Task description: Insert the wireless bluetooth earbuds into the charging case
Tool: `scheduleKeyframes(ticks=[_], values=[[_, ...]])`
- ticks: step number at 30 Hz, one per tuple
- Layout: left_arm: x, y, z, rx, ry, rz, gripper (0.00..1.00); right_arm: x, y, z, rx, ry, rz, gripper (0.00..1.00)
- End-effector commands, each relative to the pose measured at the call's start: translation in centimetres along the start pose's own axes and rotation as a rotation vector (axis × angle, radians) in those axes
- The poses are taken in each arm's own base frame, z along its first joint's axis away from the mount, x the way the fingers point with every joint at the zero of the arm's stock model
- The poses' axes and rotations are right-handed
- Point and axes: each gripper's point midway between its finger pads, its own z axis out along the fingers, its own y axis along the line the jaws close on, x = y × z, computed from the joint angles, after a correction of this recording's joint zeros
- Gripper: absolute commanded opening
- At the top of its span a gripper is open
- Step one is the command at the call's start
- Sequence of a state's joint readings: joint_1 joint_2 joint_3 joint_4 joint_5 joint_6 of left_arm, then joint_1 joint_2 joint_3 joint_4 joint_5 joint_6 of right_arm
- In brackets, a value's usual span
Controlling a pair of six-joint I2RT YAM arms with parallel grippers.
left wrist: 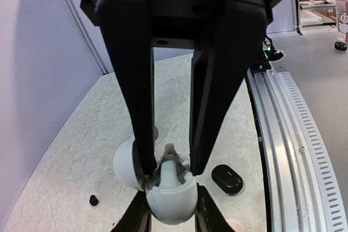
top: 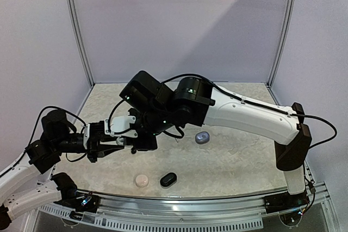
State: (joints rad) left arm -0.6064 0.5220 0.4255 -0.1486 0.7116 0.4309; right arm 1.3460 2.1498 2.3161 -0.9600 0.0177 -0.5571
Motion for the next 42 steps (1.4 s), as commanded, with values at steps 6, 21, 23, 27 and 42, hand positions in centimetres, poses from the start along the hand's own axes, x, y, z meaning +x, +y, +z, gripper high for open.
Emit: scheduleKeyframes(ticks=[6, 21, 23, 27, 42], values=[[0.1, 1.1, 0.0, -0.077, -0.032, -0.148, 0.0, -4.0, -1.1, -5.8, -0.013, -0.19, 0.062, 0.25], [0.0, 0.9, -0.6, -0.08, -0.005, 0.092, 0.0, -0.9, -8.6, -3.9, 0.219, -0.175, 0.364, 0.21], [-0.1, 0.8, -0.7, -0.08, -0.001, 0.112, 0.0, -0.6, -7.9, -2.6, 0.184, -0.161, 0.369, 0.21], [0.0, 0.9, -0.7, -0.082, -0.002, 0.103, 0.0, -1.5, -4.9, -1.7, 0.034, -0.203, 0.332, 0.21], [0.0, 1.9, -0.7, -0.134, -0.003, 0.049, 0.0, -0.3, -0.1, -4.2, -0.106, -0.195, 0.238, 0.41]])
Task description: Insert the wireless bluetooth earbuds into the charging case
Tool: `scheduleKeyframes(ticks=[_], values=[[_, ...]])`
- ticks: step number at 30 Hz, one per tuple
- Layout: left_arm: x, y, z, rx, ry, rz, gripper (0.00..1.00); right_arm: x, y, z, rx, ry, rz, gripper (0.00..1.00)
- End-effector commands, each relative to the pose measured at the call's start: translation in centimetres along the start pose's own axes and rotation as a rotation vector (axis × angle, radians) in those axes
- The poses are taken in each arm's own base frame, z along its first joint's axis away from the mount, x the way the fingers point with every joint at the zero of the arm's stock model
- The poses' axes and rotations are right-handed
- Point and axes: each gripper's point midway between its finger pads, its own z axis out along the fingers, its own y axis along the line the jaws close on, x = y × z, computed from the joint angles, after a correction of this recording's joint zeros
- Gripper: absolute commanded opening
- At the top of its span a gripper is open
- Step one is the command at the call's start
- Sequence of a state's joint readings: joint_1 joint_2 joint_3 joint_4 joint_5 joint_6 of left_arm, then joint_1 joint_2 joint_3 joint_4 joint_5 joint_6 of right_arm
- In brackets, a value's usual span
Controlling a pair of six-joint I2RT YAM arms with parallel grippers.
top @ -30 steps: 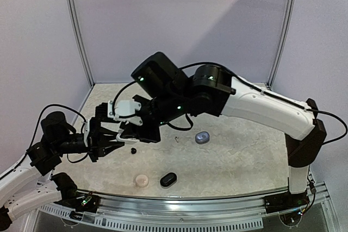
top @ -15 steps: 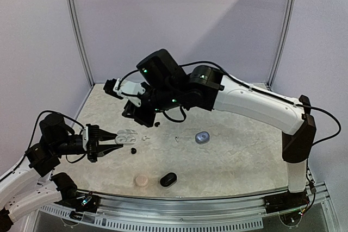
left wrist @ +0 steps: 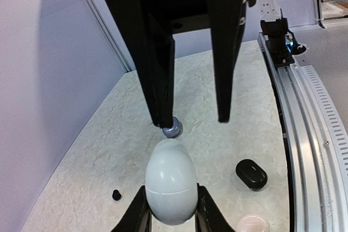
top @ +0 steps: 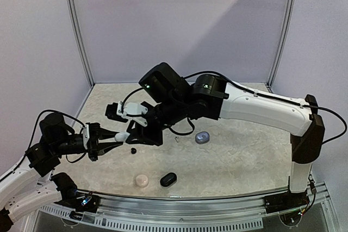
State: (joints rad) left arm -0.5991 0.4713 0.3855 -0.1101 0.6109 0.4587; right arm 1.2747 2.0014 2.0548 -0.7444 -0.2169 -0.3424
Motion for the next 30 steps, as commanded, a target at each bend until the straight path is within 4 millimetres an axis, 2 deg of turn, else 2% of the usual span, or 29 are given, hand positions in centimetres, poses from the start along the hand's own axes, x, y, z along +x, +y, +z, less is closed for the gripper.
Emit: scheduleKeyframes(ticks=[1, 3, 4, 10, 16, 19, 26, 27, 28, 29, 30], values=[[-0.8, 0.4, -0.2, -0.014, -0.021, -0.017, 0.0, -0.3, 0.2, -2.6, 0.005, -0.027, -0.014, 0.5], [-1.1, 0.1, -0.2, 0.008, -0.036, -0.034, 0.0, -0.6, -0.5, -3.1, 0.025, -0.064, -0.011, 0.69], [-1.2, -0.1, -0.2, 0.021, -0.045, -0.047, 0.0, -0.5, -1.0, -2.9, 0.041, -0.066, -0.004, 0.71], [-2.2, -0.7, -0.4, 0.066, -0.082, -0.121, 0.0, 0.6, -1.5, 0.2, 0.02, -0.046, -0.028, 0.69], [-2.5, -0.7, -0.4, 0.07, -0.095, -0.166, 0.0, 0.8, -1.9, 1.7, -0.014, -0.057, -0.026, 0.6], [-2.5, -0.4, -0.4, 0.057, -0.099, -0.177, 0.0, 0.8, -1.2, 2.0, -0.057, -0.068, -0.029, 0.51], [-2.4, -0.1, -0.3, 0.043, -0.102, -0.194, 0.0, 1.2, -1.4, 2.2, -0.08, -0.065, 0.001, 0.03], [-2.2, 0.1, -0.3, 0.031, -0.097, -0.202, 0.0, 1.2, -1.7, 2.0, -0.088, -0.07, 0.016, 0.0], [-1.9, 0.3, -0.3, 0.013, -0.087, -0.22, 0.02, 1.3, -2.3, 1.6, -0.096, -0.078, 0.045, 0.0], [-2.1, 1.0, -0.3, -0.025, -0.097, -0.225, 0.21, 1.5, -3.1, 1.3, -0.095, -0.084, 0.074, 0.0], [-1.9, 1.6, -0.3, -0.06, -0.095, -0.251, 0.46, 1.7, -3.9, 0.9, -0.094, -0.092, 0.125, 0.0]])
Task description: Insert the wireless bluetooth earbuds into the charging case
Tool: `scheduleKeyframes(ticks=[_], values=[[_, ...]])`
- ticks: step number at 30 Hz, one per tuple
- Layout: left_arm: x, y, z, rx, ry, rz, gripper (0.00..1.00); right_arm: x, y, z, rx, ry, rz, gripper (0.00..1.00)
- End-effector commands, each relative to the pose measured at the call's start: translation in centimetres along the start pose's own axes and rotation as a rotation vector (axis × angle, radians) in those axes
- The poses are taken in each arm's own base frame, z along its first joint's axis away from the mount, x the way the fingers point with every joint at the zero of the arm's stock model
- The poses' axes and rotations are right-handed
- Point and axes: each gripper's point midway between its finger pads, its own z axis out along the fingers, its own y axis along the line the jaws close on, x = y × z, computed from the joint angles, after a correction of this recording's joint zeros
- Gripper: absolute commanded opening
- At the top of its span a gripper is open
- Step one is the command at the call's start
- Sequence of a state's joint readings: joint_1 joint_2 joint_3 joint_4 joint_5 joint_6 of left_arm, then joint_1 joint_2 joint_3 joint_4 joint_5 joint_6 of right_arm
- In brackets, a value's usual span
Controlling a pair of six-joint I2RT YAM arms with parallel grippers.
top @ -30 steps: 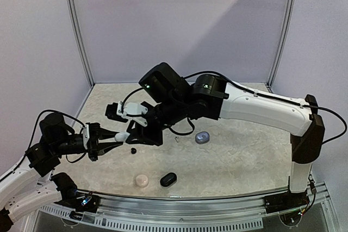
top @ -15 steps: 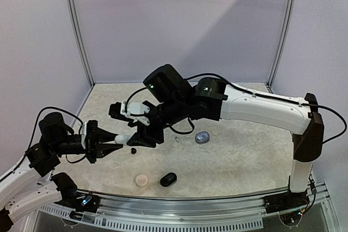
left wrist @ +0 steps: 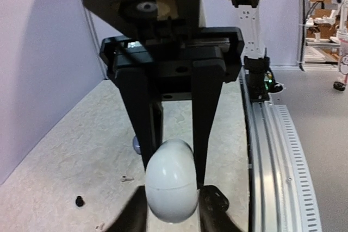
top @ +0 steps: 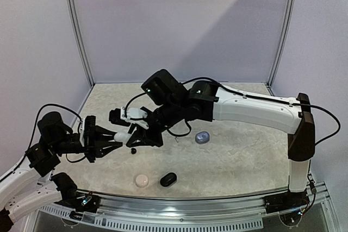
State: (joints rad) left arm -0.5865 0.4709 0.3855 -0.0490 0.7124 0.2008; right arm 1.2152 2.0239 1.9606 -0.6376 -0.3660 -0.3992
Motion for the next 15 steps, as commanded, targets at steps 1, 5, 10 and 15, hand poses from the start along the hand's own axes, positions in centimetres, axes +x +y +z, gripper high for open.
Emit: scheduleKeyframes(ticks=[1, 5, 10, 15], values=[[-0.4, 2.7, -0.4, -0.154, -0.029, -0.034, 0.88, -0.1, -4.0, -2.0, 0.014, -0.066, 0.174, 0.0], [-0.1, 4.2, -0.9, -0.238, -0.033, -0.07, 0.99, 3.3, -8.2, -4.5, 0.077, -0.035, 0.356, 0.0], [0.5, 6.4, -2.1, -0.374, -0.034, -0.11, 0.99, 15.1, -14.3, -9.5, 0.162, 0.156, 0.733, 0.0], [0.4, 6.8, -2.5, -0.397, -0.043, -0.093, 0.99, 29.6, -16.1, -15.1, 0.222, 0.344, 1.141, 0.0]])
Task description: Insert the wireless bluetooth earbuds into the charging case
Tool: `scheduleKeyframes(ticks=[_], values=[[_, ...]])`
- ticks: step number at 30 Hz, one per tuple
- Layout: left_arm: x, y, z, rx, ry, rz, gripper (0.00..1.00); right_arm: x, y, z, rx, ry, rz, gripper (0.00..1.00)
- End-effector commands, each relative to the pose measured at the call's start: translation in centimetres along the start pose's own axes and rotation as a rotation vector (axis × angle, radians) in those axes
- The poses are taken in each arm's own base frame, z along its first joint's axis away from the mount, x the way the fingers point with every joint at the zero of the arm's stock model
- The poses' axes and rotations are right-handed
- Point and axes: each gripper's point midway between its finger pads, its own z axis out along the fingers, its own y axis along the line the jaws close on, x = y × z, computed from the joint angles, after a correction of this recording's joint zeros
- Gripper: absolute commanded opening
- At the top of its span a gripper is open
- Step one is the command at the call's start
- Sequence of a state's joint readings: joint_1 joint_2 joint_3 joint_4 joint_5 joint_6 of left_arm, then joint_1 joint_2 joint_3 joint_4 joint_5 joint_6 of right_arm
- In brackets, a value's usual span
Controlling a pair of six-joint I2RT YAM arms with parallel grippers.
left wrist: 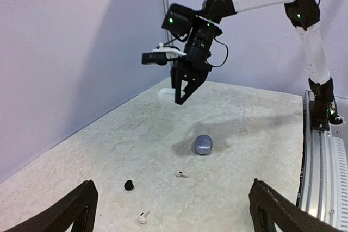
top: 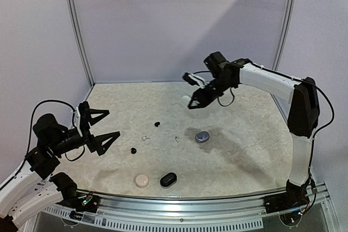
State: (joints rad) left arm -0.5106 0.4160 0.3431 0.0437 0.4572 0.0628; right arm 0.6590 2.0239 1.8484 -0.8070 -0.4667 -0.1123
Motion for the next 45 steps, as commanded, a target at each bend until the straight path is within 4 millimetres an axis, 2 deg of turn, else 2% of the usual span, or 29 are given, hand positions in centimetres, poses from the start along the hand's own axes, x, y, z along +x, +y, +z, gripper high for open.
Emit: scheduleKeyframes(ticks=[1, 3, 5, 6, 13, 17, 19, 21, 23, 26, 29, 32, 34, 36, 37, 39, 40, 42, 43, 44, 45], values=[[0.2, 1.0, -0.2, -0.053, -0.013, -0.009, 0.99, 10.8, -8.4, -1.8, 0.053, 0.257, 0.416, 0.0], [0.3, 0.9, -0.2, -0.047, -0.012, -0.003, 0.99, 14.1, -11.3, -2.7, 0.081, 0.299, 0.535, 0.0], [0.4, 0.9, -0.2, -0.043, -0.011, 0.0, 0.99, 16.5, -13.2, -3.5, 0.086, 0.324, 0.609, 0.0], [0.4, 0.8, -0.1, -0.041, -0.012, 0.002, 0.99, 17.2, -13.4, -3.5, 0.082, 0.338, 0.624, 0.0], [0.6, 0.8, 0.0, -0.037, -0.01, 0.006, 0.99, 21.0, -15.7, -3.8, 0.07, 0.425, 0.694, 0.03], [0.5, 1.0, -0.1, -0.043, -0.013, 0.008, 0.99, 22.0, -16.7, -3.7, 0.092, 0.467, 0.702, 0.08], [0.5, 1.0, -0.1, -0.042, -0.015, 0.009, 0.99, 22.4, -17.2, -3.6, 0.102, 0.493, 0.703, 0.17], [0.5, 0.9, -0.1, -0.038, -0.016, 0.01, 0.99, 22.9, -17.8, -3.7, 0.134, 0.529, 0.7, 0.35], [0.5, 0.9, -0.1, -0.037, -0.016, 0.009, 0.99, 23.5, -18.6, -4.0, 0.186, 0.56, 0.695, 0.42], [0.4, 0.9, -0.2, -0.039, -0.02, 0.011, 0.99, 23.2, -19.9, -4.9, 0.27, 0.567, 0.682, 0.52], [0.2, 1.0, -0.2, -0.043, -0.026, 0.013, 0.99, 21.8, -21.2, -6.4, 0.366, 0.537, 0.663, 0.69], [0.1, 1.3, -0.3, -0.055, -0.032, 0.014, 0.99, 19.1, -22.0, -8.8, 0.465, 0.459, 0.641, 0.75], [-0.1, 1.5, -0.4, -0.064, -0.038, 0.014, 0.99, 16.7, -21.8, -10.2, 0.537, 0.39, 0.616, 0.76], [-0.1, 1.7, -0.5, -0.077, -0.042, 0.016, 0.99, 14.2, -21.0, -11.1, 0.64, 0.329, 0.571, 0.77], [-0.1, 1.9, -0.5, -0.086, -0.042, 0.013, 0.99, 12.3, -19.9, -11.7, 0.677, 0.278, 0.535, 0.76], [-0.1, 2.3, -0.5, -0.104, -0.045, 0.01, 0.99, 9.2, -16.7, -10.7, 0.695, 0.193, 0.469, 0.76], [-0.2, 2.4, -0.6, -0.112, -0.047, 0.01, 0.99, 7.3, -14.3, -10.1, 0.693, 0.138, 0.444, 0.76], [-0.3, 2.9, -0.6, -0.133, -0.051, 0.0, 0.99, 4.4, -9.6, -7.7, 0.665, 0.057, 0.379, 0.78], [-0.3, 3.1, -0.7, -0.144, -0.053, -0.003, 0.99, 3.2, -6.8, -6.1, 0.638, 0.025, 0.359, 0.78], [-0.4, 3.2, -0.7, -0.153, -0.055, -0.004, 0.99, 2.0, -2.9, -3.9, 0.597, 0.003, 0.294, 0.78], [-0.4, 3.4, -0.8, -0.164, -0.055, -0.003, 0.99, 1.2, -1.0, -2.5, 0.574, -0.022, 0.274, 0.79]])
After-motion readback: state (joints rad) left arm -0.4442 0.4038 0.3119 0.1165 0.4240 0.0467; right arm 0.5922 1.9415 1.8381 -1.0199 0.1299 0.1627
